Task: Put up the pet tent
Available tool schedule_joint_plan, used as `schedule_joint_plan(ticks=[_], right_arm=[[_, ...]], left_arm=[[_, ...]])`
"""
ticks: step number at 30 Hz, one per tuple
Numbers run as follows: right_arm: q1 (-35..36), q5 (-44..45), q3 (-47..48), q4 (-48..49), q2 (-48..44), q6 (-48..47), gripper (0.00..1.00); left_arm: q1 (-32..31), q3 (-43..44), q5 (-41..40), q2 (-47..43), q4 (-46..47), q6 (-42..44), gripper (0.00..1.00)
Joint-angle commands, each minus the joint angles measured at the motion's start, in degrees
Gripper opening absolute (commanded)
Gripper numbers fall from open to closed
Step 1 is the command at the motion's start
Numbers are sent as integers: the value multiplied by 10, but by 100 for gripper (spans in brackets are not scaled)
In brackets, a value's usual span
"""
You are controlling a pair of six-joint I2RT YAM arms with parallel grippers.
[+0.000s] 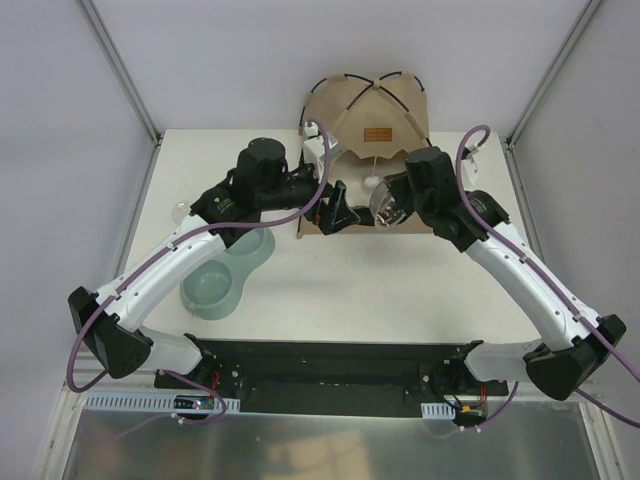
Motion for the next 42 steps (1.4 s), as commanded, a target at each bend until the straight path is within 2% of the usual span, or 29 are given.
schedule_joint_plan(ticks=[1,4,6,10,16,23,25,32,35,37,38,40,42], right_arm=[[29,-4,15,117,7,21,0],[38,-16,19,142,20,12,0],[38,-39,9,183,21,-8,0],[39,-61,30,181,41,-40,0],[53,-87,26,204,46,-53,0],[63,-102,24,220,47,-48,0],[67,-99,23,217,48,-46,0],[70,-93,20,208,49,-26,0],[70,-95,17,208,49,-15,0],[70,-97,16,210,52,-7,0],[70,-98,16,211,53,-3,0],[70,-102,15,212,54,4,0],[70,-107,15,212,56,9,6]], left_arm=[[-21,14,-42,7,52,3,94],[-22,-3,-77,4,83,2,95],[-22,-5,-77,1,86,51,96],[-21,11,-89,14,85,71,98],[-22,18,-149,43,89,72,93],[-41,10,-217,60,106,118,86],[-49,12,-246,64,106,127,80],[-60,-3,-309,53,106,125,39],[-61,-6,-334,50,102,123,16],[-61,0,-341,51,92,124,4],[-61,0,-344,51,89,123,0],[-61,-2,-351,51,88,123,0],[-61,-4,-358,49,87,121,0]])
